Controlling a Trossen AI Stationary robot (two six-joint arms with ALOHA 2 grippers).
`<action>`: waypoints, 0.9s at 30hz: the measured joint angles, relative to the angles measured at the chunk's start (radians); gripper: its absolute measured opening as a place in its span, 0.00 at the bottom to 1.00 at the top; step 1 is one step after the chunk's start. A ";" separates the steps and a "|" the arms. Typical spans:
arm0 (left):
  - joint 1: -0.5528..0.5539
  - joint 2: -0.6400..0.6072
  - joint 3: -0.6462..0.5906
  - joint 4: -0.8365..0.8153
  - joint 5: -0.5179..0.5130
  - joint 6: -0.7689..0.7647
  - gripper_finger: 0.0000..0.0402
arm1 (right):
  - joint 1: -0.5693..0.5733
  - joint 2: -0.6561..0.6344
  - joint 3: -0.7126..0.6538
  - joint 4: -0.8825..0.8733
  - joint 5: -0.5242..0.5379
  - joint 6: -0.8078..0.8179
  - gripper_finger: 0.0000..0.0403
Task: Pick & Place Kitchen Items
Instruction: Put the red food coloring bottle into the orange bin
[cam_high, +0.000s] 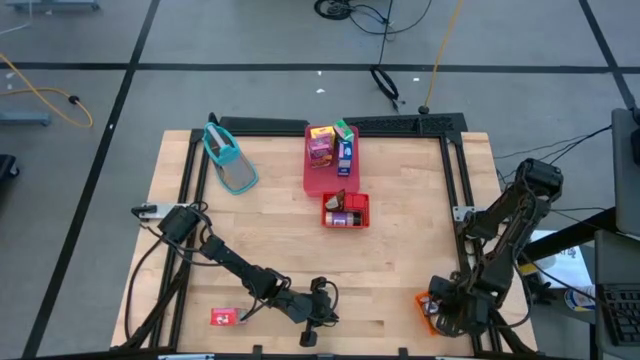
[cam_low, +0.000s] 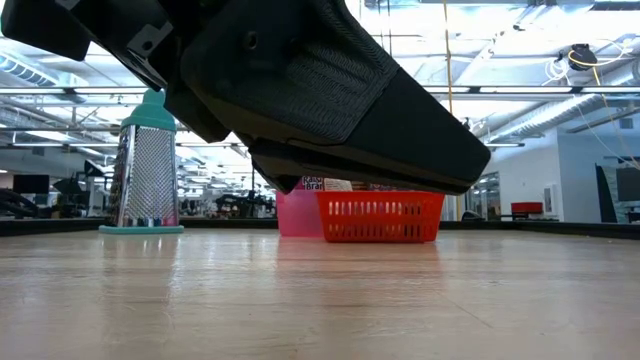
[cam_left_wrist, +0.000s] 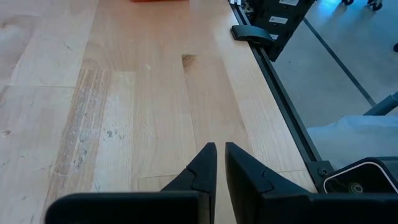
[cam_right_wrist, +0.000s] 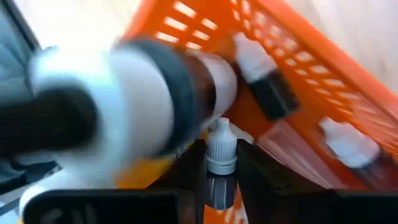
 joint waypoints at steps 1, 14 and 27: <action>0.000 0.000 0.000 0.000 0.000 0.000 0.08 | -0.009 0.000 -0.004 0.019 0.000 -0.016 0.15; 0.000 0.000 0.000 0.000 0.000 -0.003 0.08 | -0.103 0.001 -0.007 0.079 -0.003 -0.177 0.15; 0.000 0.000 0.000 0.000 0.000 -0.002 0.08 | -0.187 0.002 -0.008 0.127 -0.004 -0.308 0.15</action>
